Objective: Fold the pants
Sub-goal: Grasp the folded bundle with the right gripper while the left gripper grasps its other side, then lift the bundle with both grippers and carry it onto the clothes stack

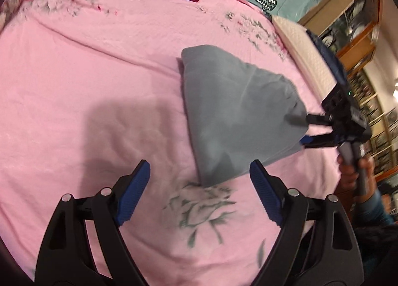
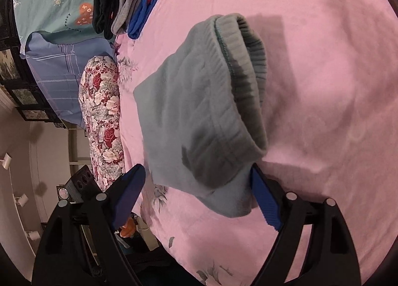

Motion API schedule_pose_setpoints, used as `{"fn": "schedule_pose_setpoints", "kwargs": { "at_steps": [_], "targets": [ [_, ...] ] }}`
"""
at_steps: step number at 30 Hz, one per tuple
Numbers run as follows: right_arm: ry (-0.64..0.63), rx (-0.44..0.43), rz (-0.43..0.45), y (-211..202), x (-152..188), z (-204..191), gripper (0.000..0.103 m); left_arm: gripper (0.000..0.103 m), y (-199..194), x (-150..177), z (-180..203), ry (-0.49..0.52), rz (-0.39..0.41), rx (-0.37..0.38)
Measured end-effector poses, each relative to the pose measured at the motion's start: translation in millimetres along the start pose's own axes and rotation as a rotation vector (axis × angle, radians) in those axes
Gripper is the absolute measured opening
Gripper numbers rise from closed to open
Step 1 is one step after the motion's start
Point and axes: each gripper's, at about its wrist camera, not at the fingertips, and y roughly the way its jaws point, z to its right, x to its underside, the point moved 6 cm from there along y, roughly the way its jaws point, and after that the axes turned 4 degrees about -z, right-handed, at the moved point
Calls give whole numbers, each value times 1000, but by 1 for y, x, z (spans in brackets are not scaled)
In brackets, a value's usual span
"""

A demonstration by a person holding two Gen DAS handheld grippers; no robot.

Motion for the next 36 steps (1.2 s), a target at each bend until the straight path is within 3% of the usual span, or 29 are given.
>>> {"fn": "schedule_pose_setpoints", "kwargs": {
  "at_steps": [3,4,6,8,13,20,29,32,34,36],
  "targets": [
    [-54,19,-2,-2,7,0,76,84,10,-6,0,-62,-8,94],
    [-59,24,4,-1,8,0,68,84,14,-8,0,-78,-14,114],
    [-56,21,-6,6,9,2,30,84,22,-13,1,-108,-30,141],
    [-76,26,-22,17,11,5,24,84,29,-15,-2,-150,-48,158],
    [-80,-59,30,-5,5,2,18,89,35,-22,-5,-228,-48,229],
    [22,-148,69,-15,-2,41,13,91,51,-27,20,-200,-66,242],
    [1,-147,51,-13,3,31,15,91,69,-45,35,-200,-50,273],
    [-14,-152,48,-12,3,29,15,69,71,-45,31,-193,-45,266],
    [-18,-148,41,-12,3,27,17,60,71,-44,27,-199,-42,270],
    [-23,-142,33,-11,2,25,23,39,74,-44,23,-212,-53,284]
  ]
}}
